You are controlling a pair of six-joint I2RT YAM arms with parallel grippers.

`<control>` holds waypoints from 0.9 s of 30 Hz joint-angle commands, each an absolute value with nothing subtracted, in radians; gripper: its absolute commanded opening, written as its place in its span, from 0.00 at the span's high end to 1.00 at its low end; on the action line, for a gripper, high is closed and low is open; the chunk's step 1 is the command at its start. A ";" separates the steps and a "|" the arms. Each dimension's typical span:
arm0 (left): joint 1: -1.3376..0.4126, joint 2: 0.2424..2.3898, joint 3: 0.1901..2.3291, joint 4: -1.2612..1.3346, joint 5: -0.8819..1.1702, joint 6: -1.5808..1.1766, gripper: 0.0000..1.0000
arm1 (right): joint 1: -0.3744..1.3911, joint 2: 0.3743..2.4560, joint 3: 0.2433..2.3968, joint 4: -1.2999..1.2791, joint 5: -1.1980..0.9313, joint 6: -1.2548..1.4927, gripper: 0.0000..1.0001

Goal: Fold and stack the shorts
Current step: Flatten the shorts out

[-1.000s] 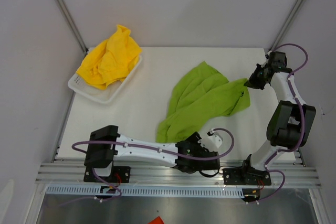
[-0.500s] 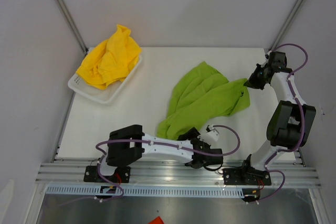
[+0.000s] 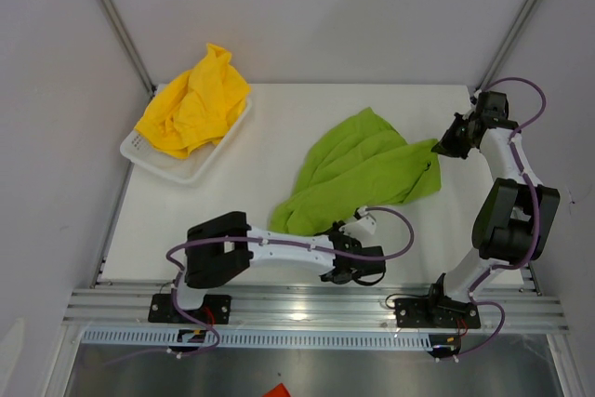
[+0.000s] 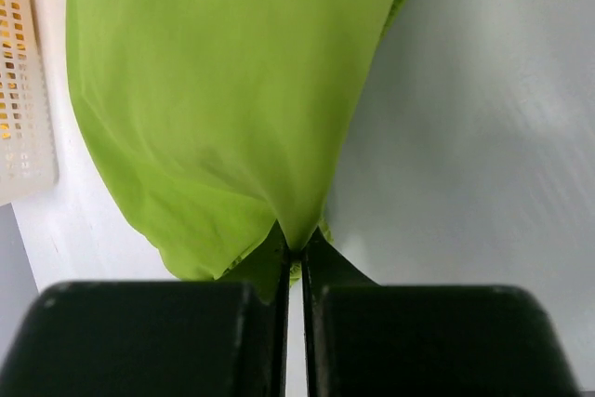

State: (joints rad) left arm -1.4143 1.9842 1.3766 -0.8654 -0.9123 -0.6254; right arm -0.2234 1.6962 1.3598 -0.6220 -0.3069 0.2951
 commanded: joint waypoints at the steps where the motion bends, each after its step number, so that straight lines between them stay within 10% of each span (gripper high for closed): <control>1: -1.387 1.859 1.342 -0.801 -0.891 -0.566 1.00 | -0.229 1.686 1.378 -0.601 -0.327 0.299 1.00; 16: -1.229 1.401 1.151 -0.445 0.214 -0.431 1.00 | -0.193 1.546 1.388 -0.696 -0.236 0.273 1.00; 27: -0.861 1.286 0.701 0.319 0.997 -0.825 1.00 | -0.310 1.680 1.650 -0.810 -0.092 0.273 1.00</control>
